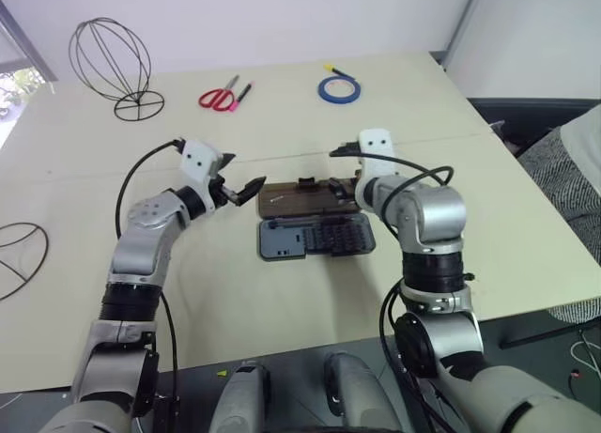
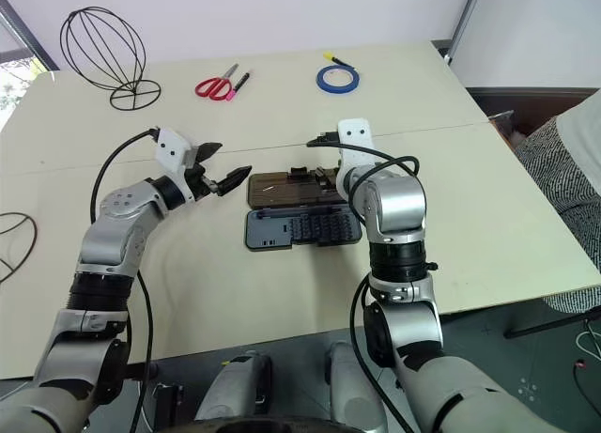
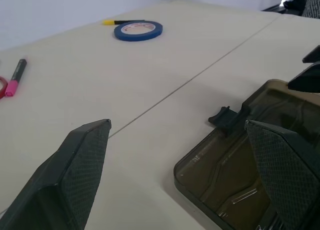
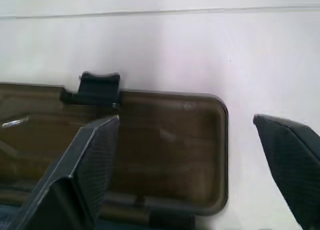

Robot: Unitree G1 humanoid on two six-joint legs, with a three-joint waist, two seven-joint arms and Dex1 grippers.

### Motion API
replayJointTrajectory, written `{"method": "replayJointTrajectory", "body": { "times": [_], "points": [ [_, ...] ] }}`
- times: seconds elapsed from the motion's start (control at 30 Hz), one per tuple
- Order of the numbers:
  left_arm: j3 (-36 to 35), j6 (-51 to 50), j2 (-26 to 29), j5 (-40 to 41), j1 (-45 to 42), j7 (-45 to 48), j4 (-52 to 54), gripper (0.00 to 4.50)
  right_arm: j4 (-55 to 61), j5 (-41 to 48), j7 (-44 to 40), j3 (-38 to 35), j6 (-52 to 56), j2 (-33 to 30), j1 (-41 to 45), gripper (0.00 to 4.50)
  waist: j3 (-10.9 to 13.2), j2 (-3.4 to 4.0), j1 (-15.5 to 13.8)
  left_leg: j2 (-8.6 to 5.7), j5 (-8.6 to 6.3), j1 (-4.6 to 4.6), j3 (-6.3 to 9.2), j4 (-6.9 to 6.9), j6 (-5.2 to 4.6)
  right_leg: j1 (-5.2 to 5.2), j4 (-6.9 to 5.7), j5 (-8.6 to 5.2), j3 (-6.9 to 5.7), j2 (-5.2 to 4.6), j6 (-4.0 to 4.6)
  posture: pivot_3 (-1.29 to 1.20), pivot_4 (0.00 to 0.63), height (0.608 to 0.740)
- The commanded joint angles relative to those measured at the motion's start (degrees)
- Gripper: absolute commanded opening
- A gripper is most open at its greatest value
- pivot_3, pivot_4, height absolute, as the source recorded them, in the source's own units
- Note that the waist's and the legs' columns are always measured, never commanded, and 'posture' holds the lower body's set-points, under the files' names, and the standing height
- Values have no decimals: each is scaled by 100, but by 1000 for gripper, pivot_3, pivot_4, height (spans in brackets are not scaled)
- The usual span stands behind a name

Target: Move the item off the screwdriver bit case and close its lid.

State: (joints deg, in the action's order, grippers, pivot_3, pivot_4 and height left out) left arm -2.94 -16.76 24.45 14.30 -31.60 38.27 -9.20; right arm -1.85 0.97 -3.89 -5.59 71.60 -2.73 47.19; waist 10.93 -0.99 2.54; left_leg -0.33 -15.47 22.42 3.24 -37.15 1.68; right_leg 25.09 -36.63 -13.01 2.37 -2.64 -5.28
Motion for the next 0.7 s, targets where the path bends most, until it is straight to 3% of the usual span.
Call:
{"method": "replayJointTrajectory", "body": {
  "times": [0.03,0.4,0.5,0.7],
  "points": [
    [-28,112,15,-9,-17,-22,92,4500,-360,48,30,-74,-509,-69,-13,4485,0,0,-2,0,0,0,0,0,0,0,0,0,0,0,0,0,150,740],
    [-77,114,63,-12,79,-41,170,4500,-580,74,97,-51,-775,-179,-236,4485,0,0,0,1,0,0,0,0,0,0,-1,0,1,1,0,0,150,740],
    [-70,124,59,-22,54,-46,145,4500,-532,72,113,-16,-774,-178,-298,3642,0,0,-2,1,0,0,1,0,0,0,-1,0,1,1,0,0,150,740],
    [-54,159,65,-42,-6,-32,75,4500,-340,65,137,96,-704,-176,-440,528,0,-1,-11,-1,0,0,1,-3,0,-4,2,0,0,-2,-1,0,150,740]
  ]
}}
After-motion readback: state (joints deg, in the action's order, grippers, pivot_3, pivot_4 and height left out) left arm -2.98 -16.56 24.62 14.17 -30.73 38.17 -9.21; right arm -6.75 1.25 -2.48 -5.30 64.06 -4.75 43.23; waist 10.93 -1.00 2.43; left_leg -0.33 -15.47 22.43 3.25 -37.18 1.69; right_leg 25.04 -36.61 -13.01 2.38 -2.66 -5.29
